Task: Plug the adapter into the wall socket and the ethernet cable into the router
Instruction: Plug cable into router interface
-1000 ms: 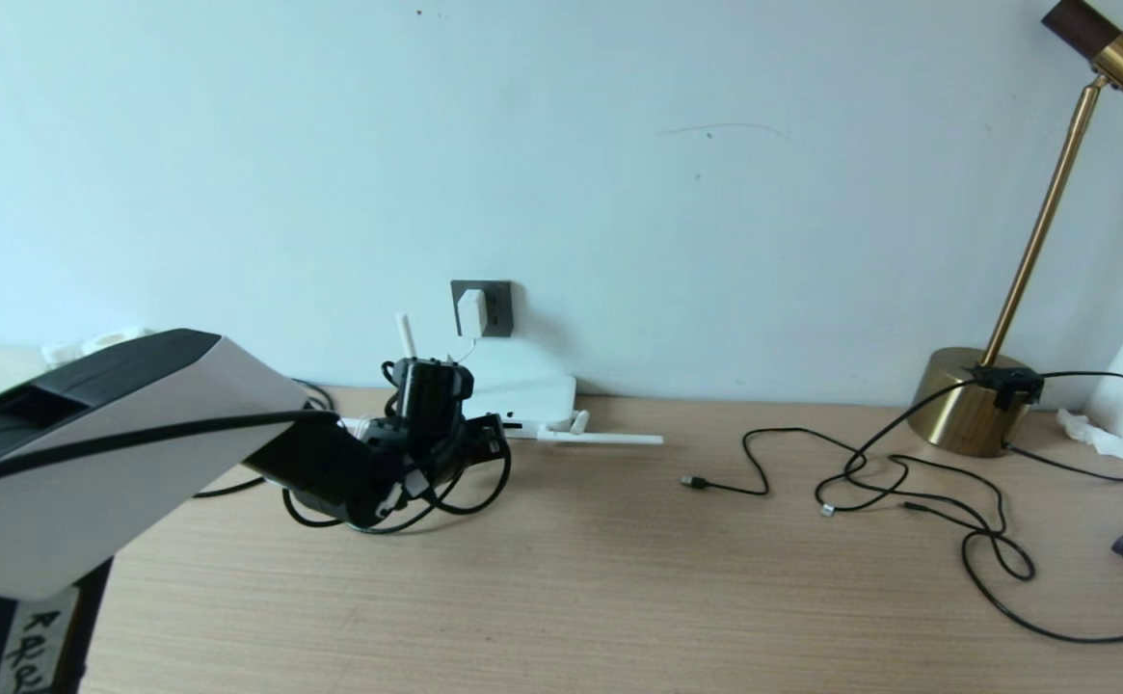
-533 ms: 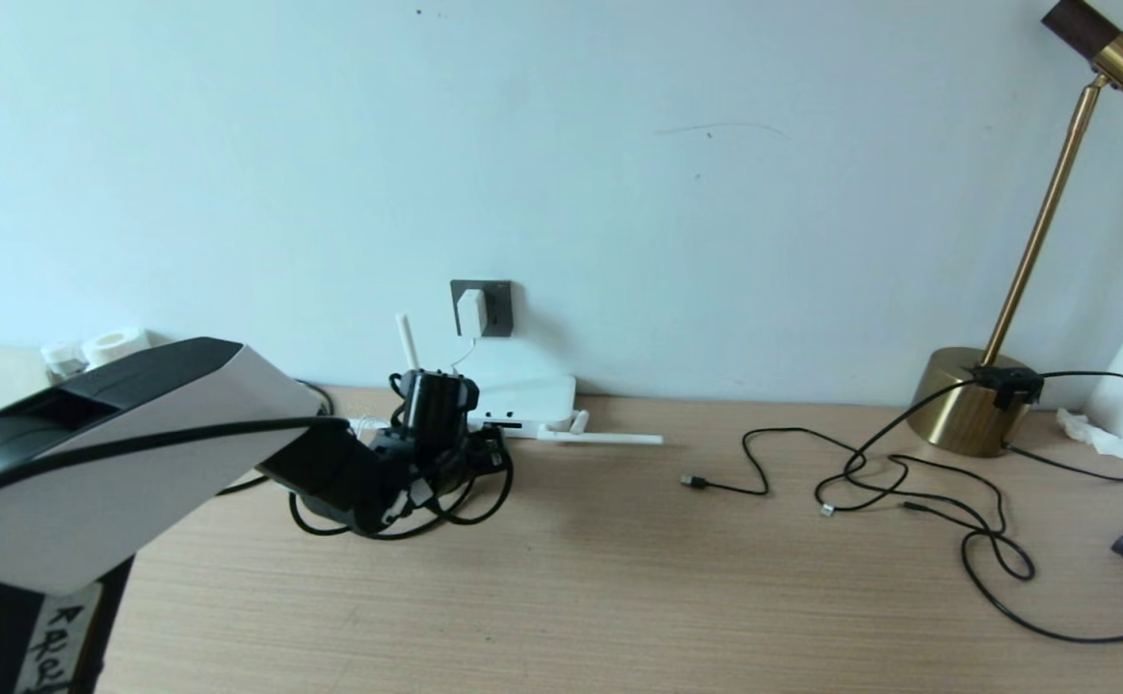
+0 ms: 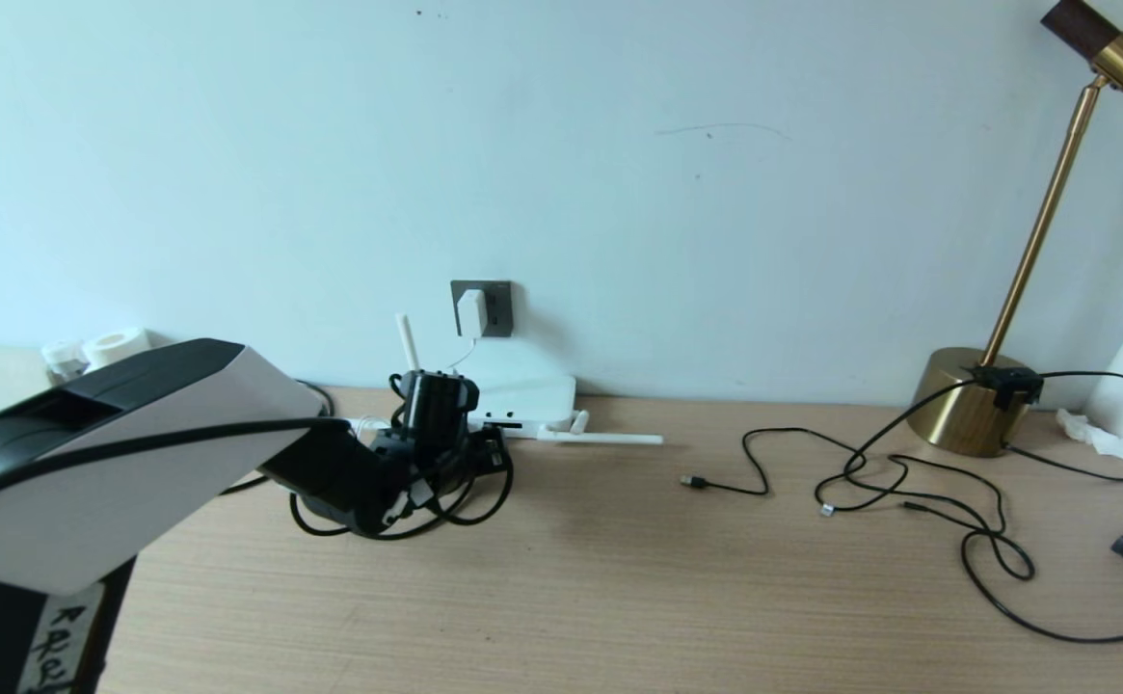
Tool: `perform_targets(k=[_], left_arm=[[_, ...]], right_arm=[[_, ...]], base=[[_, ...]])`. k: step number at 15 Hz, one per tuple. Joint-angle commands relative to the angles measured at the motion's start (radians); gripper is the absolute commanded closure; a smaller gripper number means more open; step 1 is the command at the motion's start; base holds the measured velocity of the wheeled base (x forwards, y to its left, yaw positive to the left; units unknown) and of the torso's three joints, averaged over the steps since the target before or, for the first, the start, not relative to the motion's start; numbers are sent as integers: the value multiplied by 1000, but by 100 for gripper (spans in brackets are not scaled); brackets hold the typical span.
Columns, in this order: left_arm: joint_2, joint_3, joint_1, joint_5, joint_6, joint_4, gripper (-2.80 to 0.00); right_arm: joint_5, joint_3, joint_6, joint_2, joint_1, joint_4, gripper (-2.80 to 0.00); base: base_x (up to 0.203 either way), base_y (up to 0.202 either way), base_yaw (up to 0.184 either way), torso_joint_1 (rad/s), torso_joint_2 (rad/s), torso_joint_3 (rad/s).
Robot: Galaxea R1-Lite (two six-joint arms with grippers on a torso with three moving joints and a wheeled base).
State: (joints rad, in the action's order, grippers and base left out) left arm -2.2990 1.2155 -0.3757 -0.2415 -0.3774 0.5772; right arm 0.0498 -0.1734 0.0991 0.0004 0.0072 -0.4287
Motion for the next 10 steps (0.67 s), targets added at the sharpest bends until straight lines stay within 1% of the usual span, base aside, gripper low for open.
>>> perform_targets(k=[1, 10], left_arm=[[7, -1, 1, -2, -2, 4, 0], [41, -11, -3, -2, -1, 4, 0]], right_arm=[[1, -1, 1, 0, 0, -2, 0], [1, 0, 1, 0, 0, -2, 0]], base=[[0, 0, 0, 0, 0, 0], [0, 0, 0, 0, 0, 0]])
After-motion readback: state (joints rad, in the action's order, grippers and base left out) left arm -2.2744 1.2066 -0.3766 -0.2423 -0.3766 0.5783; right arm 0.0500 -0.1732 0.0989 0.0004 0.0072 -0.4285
